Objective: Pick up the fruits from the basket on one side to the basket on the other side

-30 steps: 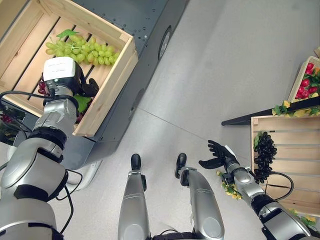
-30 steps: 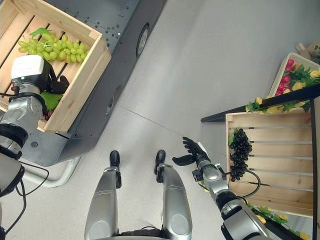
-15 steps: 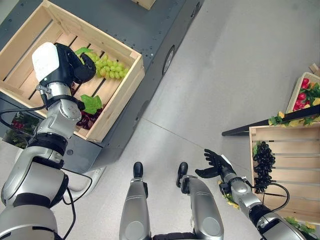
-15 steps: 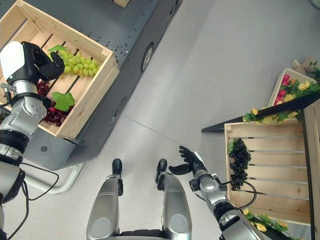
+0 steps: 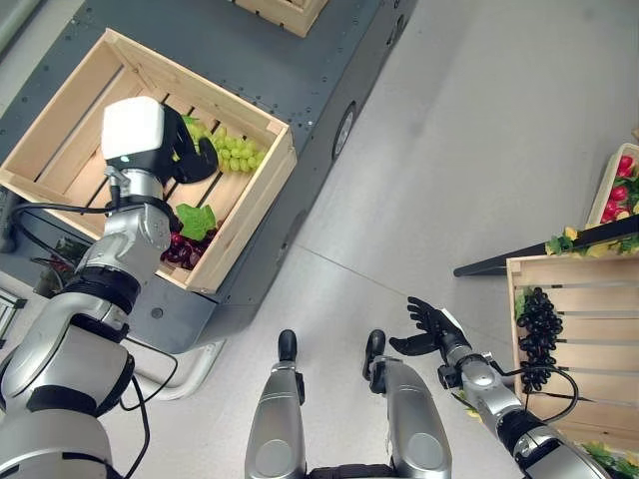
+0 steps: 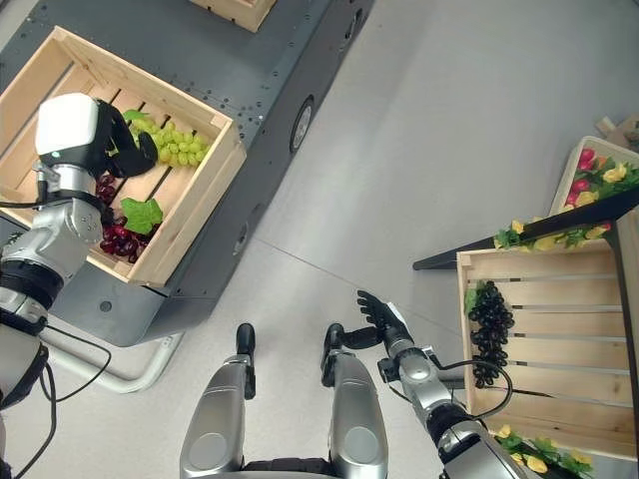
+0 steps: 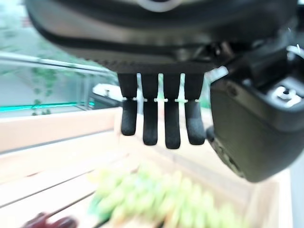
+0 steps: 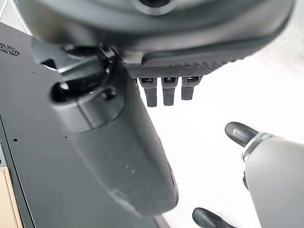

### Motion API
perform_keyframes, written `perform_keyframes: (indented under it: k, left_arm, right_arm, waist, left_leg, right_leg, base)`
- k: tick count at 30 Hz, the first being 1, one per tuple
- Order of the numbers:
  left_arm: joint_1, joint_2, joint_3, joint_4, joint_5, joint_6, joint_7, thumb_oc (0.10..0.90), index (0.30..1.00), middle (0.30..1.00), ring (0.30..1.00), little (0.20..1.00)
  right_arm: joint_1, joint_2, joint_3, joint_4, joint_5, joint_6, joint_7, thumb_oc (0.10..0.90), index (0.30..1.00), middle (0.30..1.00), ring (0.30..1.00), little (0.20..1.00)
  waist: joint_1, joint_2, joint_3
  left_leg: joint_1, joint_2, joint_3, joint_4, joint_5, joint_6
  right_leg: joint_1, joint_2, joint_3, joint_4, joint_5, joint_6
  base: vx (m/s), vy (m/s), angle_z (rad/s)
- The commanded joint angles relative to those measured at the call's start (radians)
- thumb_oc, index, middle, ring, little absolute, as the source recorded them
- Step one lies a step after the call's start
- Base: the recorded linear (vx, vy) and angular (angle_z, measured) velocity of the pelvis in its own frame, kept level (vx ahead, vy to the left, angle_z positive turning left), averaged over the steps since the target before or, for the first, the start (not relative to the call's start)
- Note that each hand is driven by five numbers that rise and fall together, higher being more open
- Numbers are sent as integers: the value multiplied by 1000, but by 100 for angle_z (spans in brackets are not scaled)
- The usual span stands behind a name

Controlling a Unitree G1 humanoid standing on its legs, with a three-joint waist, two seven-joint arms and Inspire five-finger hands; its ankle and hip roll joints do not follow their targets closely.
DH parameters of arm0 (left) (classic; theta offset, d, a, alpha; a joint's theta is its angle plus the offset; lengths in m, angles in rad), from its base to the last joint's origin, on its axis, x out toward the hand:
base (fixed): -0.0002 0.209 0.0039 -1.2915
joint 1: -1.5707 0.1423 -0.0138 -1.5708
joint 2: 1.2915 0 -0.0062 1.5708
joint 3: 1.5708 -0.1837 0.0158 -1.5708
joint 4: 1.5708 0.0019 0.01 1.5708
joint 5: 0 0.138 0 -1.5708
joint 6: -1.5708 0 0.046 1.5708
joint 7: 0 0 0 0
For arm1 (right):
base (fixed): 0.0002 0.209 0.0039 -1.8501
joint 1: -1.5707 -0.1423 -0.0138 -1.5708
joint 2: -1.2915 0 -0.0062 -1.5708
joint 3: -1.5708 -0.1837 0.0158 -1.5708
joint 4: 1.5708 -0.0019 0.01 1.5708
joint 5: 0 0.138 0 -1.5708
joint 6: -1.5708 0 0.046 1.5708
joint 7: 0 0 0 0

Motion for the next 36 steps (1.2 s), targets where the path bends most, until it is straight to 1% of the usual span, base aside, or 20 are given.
perform_keyframes:
  k: [1,4,6,9,14,18,22,24,26,27,33,36]
  left_arm:
    - [-72,58,61,34,42,60,-30,800,900,900,900,900]
    - [-79,66,44,78,63,67,-54,800,900,900,900,900]
    - [-82,73,36,104,97,72,-68,800,900,900,900,900]
    - [-92,84,13,142,152,83,-103,800,900,900,900,900]
    - [-110,97,-21,163,230,101,-139,800,900,900,900,900]
    - [-126,122,-43,148,282,123,-196,800,900,900,900,900]
    - [-135,134,-57,143,314,107,-236,800,900,900,900,900]
    - [-151,150,-68,115,351,101,-262,800,900,900,900,900]
    - [-161,160,-77,106,371,98,-274,800,900,900,900,900]
    - [-177,176,-94,92,408,88,-291,800,900,900,900,900]
    - [-207,210,-132,26,506,82,-353,800,900,900,900,900]
    - [-222,225,-153,2,578,45,-418,800,900,900,900,900]
  right_arm:
    - [11,-79,-71,-28,-26,-30,-13,800,900,900,900,900]
    - [4,-88,-69,-12,-27,-31,-9,800,900,900,900,900]
    - [-2,-94,-65,-11,-24,-28,-6,800,900,900,900,900]
    - [-18,-97,-59,3,-18,-42,4,800,900,900,900,900]
    - [-41,-98,-48,2,-10,-43,6,800,900,900,900,900]
    - [-41,-110,-54,-7,-14,-35,12,800,900,900,900,900]
    - [-39,-115,-57,-3,-20,-32,10,800,900,900,900,900]
    - [-36,-121,-64,0,-31,-27,13,800,900,900,900,900]
    - [-32,-124,-66,2,-32,-29,16,800,900,900,900,900]
    - [-29,-129,-66,6,-33,-34,17,800,900,900,900,900]
    - [-22,-142,-77,18,-30,-47,29,800,900,900,900,900]
    - [-24,-142,-78,24,-35,-50,33,800,900,900,900,900]
  waist:
    - [-14,23,-33]
    - [-17,23,-24]
    - [-17,20,-18]
    - [-15,16,-11]
    - [-13,16,-9]
    - [-13,24,-9]
    - [-14,32,-9]
    - [-13,40,-9]
    - [-13,42,-9]
    - [-13,45,-9]
    - [-9,48,-9]
    - [-8,46,-9]
  left_leg:
    - [2,-60,76,19,-13,60]
    - [-6,-61,78,23,-10,59]
    - [-12,-60,77,24,-7,57]
    - [-19,-60,74,20,-1,55]
    - [-27,-58,72,18,3,52]
    - [-30,-61,69,15,6,49]
    - [-32,-63,68,14,8,48]
    - [-29,-65,67,10,10,48]
    - [-27,-65,68,9,10,49]
    - [-27,-66,68,7,10,49]
    - [-32,-69,63,8,12,48]
    - [-34,-68,62,4,14,47]
  right_leg:
    - [41,3,10,-72,71,16]
    - [36,3,9,-71,72,14]
    - [32,4,9,-71,72,13]
    - [26,7,7,-74,74,11]
    - [19,9,6,-74,74,10]
    - [17,8,3,-77,74,11]
    - [17,6,1,-78,75,11]
    - [21,5,-1,-82,76,12]
    - [23,4,-1,-82,76,13]
    - [22,3,-2,-83,76,13]
    - [20,3,-4,-83,78,13]
    - [19,5,-5,-87,82,15]
  base:
    - [8,41,-1]
    - [2,25,0]
    - [0,0,0]
    - [0,0,0]
    - [0,0,0]
    - [0,0,0]
    - [0,0,0]
    - [0,0,0]
    - [0,0,0]
    - [0,0,0]
    - [0,0,0]
    - [0,0,0]
